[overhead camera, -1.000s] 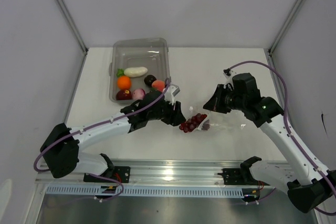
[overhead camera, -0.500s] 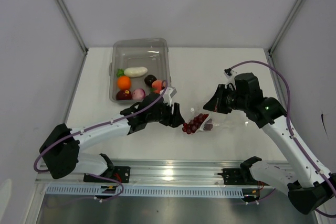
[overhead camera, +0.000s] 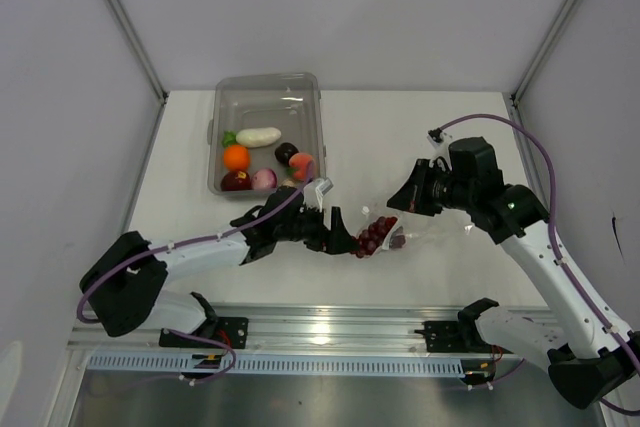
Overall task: Place the food in the zip-top bag and seal the zipper
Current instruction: Place the fake fruit in the zipper food storage bag.
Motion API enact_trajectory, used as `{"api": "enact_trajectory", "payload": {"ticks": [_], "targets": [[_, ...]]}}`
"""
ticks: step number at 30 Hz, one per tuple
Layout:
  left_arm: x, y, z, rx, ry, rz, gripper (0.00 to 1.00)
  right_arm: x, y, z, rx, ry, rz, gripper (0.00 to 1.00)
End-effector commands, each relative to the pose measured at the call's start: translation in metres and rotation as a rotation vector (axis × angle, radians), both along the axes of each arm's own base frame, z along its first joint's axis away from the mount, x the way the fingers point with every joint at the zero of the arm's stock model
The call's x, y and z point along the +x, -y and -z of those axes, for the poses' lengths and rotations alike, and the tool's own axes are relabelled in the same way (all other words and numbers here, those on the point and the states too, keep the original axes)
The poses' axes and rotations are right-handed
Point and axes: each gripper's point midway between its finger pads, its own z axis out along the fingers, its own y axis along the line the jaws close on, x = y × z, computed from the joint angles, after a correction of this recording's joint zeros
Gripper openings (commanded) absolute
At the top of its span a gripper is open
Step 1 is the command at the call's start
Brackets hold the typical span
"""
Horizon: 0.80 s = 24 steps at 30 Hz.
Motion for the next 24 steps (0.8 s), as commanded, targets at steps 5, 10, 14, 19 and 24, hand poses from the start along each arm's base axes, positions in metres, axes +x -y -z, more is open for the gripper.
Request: {"api": "enact_trajectory", "payload": {"ticks": [5,10,14,19,24], "targets": [[-0.01,0.027,-0.025,-0.248,-0.04,0.12,0.84,0.002,-0.004,-0.037,0.064,0.093,-0.016,0.0],[-0.014,0.031,-0.02,-0.294,-0.085,0.137,0.81,0.003,-0.004,-0.043,0.071,0.106,-0.014,0.0],[-0.009,0.034,-0.021,-0.321,-0.086,0.137,0.79,0.003,-0.005,-0.043,0.075,0.102,-0.018,0.0],[-0.005,0.037,-0.031,-0.367,-0.084,0.141,0.72,0.003,-0.004,-0.042,0.076,0.098,-0.011,0.0],[-0.005,0.035,-0.032,-0.358,-0.078,0.137,0.62,0.004,-0.002,-0.031,0.055,0.083,0.0,0.0]]}}
